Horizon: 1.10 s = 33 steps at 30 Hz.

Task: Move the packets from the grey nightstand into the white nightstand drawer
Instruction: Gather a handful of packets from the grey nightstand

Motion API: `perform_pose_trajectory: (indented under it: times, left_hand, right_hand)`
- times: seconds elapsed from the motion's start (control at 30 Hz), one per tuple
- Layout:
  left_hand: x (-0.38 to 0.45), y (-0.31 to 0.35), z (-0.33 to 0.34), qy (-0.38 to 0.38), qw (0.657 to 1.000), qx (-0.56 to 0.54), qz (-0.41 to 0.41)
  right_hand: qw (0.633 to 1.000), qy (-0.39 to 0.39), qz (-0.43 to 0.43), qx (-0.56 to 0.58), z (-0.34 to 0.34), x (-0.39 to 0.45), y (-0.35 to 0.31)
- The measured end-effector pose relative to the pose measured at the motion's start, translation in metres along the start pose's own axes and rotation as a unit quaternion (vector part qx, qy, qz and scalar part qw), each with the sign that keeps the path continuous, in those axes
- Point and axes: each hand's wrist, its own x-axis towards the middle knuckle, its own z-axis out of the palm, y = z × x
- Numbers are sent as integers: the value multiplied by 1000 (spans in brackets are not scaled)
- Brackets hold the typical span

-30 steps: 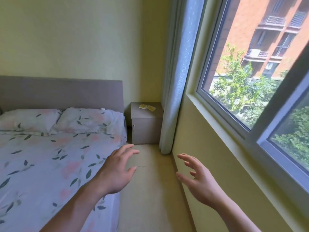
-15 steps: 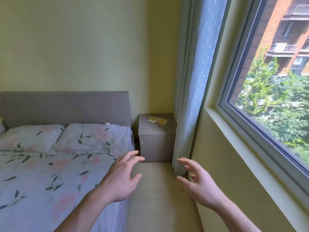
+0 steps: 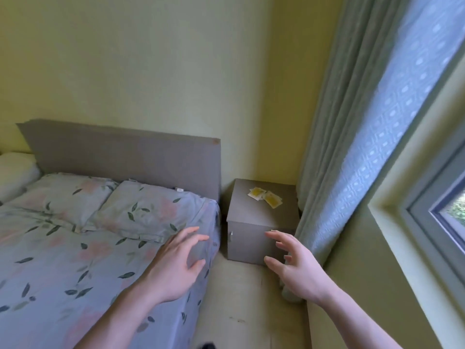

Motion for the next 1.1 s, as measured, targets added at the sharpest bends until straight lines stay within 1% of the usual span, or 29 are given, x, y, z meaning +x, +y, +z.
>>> perform_pose_trajectory:
  times: [0.1, 0.27, 0.37, 0.43, 0.5, 0.6, 0.7, 0.87, 1.0, 1.1]
  left_hand:
    - [66, -21, 2, -1, 1000, -6, -5]
    - [181, -49, 5, -15, 1000, -12, 1]
    - [253, -50, 12, -41, 999, -8, 18]
    - [301, -52, 21, -73, 997, 0, 23]
    - [334, -51, 30, -91, 995, -6, 33]
    - [399, -49, 50, -122, 991, -18, 43]
    - [458, -50, 76, -155, 987, -22, 27]
    - [554, -60, 117, -210, 977, -31, -31]
    - [625, -76, 138, -225, 970, -26, -85]
    - [676, -89, 162, -228, 964, -51, -125]
  right_hand:
    - [1000, -5, 14, 6, -1, 65, 15]
    - [998, -7, 50, -23, -13, 161, 40]
    - [997, 14, 67, -23, -26, 206, 54]
    - [995, 31, 88, -21, -37, 234, 69]
    - [994, 36, 104, -19, -43, 252, 77]
    - [990, 36, 133, -15, -54, 301, 102]
    - [986, 34, 165, -8, -60, 353, 136]
    - [978, 0, 207, 4, -77, 446, 197]
    - [967, 0, 254, 22, -85, 519, 250]
    - [957, -10, 289, 10, -82, 564, 290]
